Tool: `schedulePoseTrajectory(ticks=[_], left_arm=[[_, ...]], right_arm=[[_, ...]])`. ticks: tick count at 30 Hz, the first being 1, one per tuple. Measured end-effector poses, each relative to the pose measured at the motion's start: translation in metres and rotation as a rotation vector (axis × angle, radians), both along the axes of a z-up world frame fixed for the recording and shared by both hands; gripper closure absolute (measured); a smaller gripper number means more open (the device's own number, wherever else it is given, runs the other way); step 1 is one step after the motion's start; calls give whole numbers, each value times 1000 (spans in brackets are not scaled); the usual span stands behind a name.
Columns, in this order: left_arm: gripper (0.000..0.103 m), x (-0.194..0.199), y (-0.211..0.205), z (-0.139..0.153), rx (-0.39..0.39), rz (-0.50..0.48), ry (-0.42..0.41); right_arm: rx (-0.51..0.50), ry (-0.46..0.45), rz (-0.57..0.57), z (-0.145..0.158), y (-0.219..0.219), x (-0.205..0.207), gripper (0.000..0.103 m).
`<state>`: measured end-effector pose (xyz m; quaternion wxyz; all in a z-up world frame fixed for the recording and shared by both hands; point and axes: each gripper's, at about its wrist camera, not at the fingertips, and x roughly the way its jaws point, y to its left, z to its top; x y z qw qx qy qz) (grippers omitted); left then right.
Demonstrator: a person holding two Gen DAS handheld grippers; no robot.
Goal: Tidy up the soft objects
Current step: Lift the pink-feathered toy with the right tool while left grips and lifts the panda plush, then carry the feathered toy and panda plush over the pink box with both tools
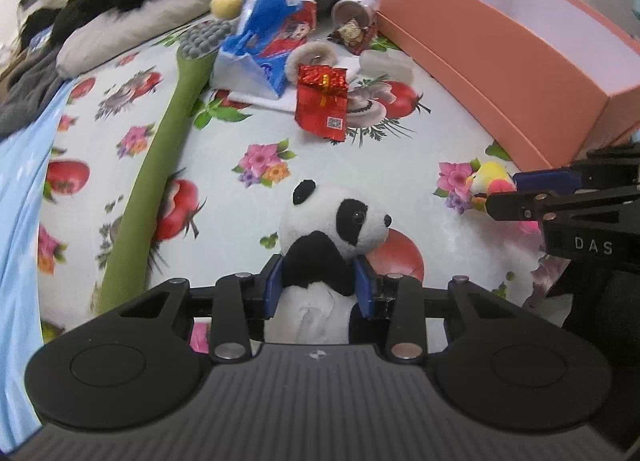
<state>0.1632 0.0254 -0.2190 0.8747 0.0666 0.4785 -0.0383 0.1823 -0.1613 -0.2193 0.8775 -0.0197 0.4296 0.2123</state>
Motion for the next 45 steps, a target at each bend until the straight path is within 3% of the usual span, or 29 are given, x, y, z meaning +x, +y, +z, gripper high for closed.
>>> schedulePoseTrajectory(ticks=[8,16,28,32,45], left_arm=[[61,-15,7,18,-89,102,-40],[61,-37,6,68,-171,188,-161],[61,-76,-12,137,-256,217,-315],[61,-95,-28,154,-247,210,-359],[61,-122,-67,178,-315,168,-365]], right_arm=[[14,-37,-4,21,-1,-6,72],[56,-117,-14,64,-9,-24,72],[125,-227,-52,125,-31,-59,72],[147,-239,-71,141,-44,-78,72],[145,-264,-147,157,-75,-105,72]])
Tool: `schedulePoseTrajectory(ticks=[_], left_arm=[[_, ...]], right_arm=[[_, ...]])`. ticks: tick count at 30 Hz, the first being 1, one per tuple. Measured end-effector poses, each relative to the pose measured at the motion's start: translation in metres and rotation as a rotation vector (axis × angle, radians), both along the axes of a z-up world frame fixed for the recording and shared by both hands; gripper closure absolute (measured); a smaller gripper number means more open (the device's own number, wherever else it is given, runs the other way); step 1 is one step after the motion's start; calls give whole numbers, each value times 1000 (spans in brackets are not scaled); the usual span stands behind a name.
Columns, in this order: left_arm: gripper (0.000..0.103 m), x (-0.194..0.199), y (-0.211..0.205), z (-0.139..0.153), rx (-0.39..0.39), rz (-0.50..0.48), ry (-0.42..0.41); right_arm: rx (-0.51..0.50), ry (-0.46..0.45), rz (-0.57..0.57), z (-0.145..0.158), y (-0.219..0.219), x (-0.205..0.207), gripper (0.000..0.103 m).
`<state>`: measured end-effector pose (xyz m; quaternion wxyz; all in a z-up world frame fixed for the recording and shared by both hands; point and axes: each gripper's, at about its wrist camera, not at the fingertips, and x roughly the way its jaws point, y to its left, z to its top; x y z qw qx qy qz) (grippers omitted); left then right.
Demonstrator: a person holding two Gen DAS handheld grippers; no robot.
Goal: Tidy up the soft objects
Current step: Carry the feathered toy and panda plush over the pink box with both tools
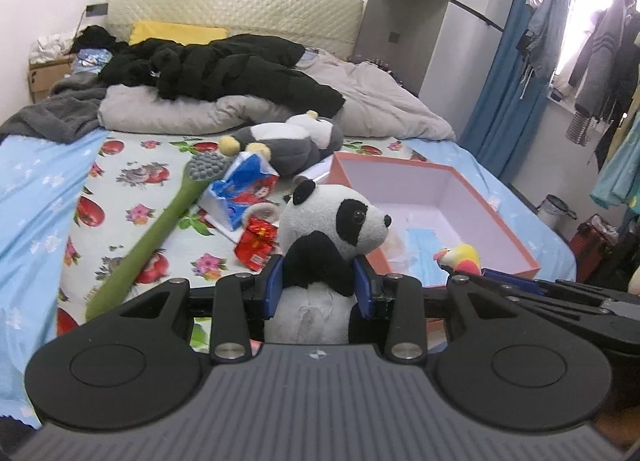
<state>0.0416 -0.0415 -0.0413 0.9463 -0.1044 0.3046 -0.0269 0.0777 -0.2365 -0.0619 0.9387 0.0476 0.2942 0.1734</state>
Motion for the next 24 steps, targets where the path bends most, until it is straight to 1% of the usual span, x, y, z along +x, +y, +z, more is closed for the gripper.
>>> schedulePoseTrajectory(ticks=[8,14,19,24], left_arm=[[61,13,-38,0,-39,-88,0],[60,28,-64,-6,-54,-173,26],[61,55,-73,-18,-85,-211,78],[61,97,-83,-28,-69,-236,109]], right_arm=[[-5,1,-79,4,-35,-8,72],[5,15,-141,0,-59,-10,72],[23,45,-188,-11,-73,6,72],[33,72,-229,-23,-84,36,72]])
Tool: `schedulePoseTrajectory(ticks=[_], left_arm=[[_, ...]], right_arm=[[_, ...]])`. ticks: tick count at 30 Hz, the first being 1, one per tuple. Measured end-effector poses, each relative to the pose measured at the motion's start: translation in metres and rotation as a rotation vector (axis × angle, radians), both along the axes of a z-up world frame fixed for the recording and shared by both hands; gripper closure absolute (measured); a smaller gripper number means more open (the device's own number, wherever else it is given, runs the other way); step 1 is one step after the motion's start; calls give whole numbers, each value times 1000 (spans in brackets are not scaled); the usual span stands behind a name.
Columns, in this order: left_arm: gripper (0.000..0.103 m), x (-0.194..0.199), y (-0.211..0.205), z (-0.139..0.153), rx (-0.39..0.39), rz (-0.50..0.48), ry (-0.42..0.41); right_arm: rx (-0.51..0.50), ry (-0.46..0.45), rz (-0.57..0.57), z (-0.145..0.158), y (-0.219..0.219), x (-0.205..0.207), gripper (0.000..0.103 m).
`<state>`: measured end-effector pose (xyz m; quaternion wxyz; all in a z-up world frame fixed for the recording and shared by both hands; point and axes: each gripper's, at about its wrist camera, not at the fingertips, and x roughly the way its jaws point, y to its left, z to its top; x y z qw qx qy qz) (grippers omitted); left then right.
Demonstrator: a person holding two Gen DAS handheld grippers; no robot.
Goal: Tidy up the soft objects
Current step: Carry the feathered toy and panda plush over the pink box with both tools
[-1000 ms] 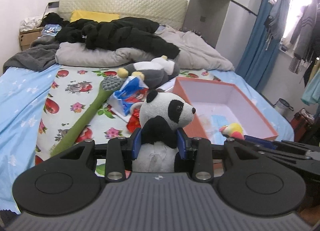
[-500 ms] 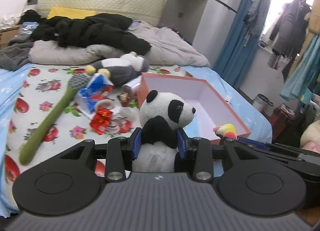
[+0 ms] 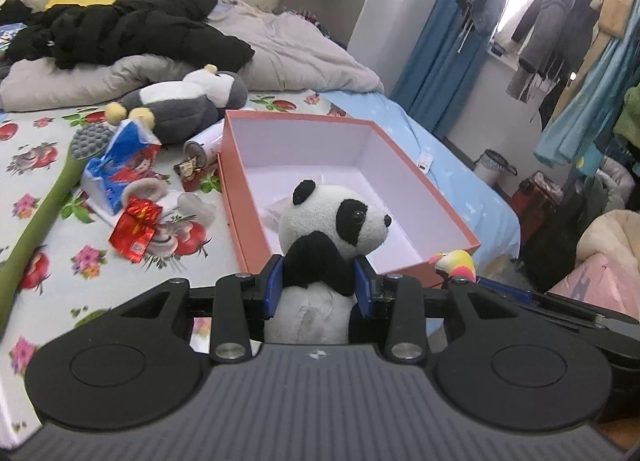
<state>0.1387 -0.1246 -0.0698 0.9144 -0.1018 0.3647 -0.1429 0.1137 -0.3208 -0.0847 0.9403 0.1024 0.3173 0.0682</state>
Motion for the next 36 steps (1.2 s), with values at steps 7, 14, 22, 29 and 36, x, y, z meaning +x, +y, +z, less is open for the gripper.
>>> schedulePoseTrajectory(ticks=[7,14,22,29,36], left_arm=[[60,68,-19,-11,27,-39,36],[60,131,-42,-28,36,-58,94],[60,200,-65,-58,54,-93,152],[60,251,-79,-87,71,-106,201],[58,275,-84,-105,107,-113,238]], right_arm=[[13,23,-20,-10,-13,53,72],[5,77,-11,-27,-26,105,72],[32,142,-9,-55,-43,164,71],[29,194,-20,-81,-50,202,71],[30,235,-32,-94,-55,219,68]])
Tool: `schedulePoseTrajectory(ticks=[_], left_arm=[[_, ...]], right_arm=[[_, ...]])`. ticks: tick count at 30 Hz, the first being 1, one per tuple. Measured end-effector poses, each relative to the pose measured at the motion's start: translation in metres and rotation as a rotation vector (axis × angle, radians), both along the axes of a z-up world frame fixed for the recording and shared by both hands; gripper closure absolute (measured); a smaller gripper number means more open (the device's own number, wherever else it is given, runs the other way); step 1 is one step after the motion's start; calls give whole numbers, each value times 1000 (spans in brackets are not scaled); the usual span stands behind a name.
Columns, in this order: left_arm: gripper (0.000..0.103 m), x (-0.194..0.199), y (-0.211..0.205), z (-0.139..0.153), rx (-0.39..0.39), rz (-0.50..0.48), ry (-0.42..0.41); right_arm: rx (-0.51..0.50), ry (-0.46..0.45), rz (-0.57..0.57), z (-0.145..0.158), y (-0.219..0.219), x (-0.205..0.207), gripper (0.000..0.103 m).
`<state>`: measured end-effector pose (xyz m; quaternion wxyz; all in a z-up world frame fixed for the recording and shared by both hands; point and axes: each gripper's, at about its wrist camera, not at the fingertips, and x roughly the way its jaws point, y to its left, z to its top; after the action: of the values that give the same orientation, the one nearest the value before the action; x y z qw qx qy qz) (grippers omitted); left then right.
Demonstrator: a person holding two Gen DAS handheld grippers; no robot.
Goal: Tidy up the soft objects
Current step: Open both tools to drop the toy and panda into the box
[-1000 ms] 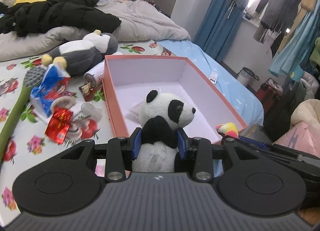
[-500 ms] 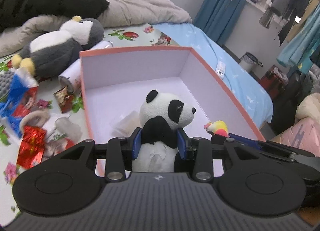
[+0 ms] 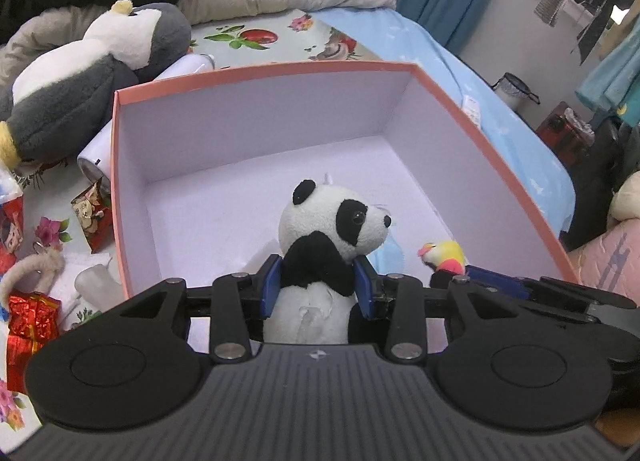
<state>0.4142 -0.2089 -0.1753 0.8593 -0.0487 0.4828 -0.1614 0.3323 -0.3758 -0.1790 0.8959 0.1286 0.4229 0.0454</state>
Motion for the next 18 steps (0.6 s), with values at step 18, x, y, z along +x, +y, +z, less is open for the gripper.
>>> schedulePoseTrajectory(ticks=[18], left_arm=[[52,-76,27,69,-25,-8,-125]], right_arm=[[-9,-96,3,55,27,-63,56]])
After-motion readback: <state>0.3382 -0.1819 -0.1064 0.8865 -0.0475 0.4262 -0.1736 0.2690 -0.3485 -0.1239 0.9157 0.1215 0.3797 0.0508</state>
